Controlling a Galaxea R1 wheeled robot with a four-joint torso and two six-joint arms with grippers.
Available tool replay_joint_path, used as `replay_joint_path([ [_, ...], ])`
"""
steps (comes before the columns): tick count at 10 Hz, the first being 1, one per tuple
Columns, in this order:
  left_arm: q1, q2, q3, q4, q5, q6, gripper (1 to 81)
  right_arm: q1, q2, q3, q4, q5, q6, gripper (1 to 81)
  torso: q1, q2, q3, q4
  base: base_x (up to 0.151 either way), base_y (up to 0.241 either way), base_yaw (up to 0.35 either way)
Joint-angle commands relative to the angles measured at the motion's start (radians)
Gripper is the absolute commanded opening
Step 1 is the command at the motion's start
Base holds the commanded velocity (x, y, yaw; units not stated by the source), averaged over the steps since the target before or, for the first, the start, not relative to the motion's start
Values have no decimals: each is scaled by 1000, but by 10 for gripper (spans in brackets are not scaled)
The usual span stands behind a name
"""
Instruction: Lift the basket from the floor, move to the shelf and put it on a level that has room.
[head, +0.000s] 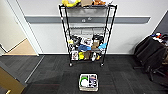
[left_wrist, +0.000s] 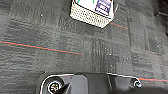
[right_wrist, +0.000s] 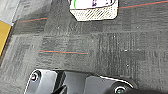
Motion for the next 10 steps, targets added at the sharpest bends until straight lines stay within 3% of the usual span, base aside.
replay_joint_path([
  [1,-59,-26,11,-1,35,-4,811,66,-19,11,-10,-35,2,811,0,0,0,0,94,0,0],
  [10,-53,-29,17,-1,35,-3,811,63,-14,-2,-4,-35,2,811,0,0,0,0,114,0,0],
])
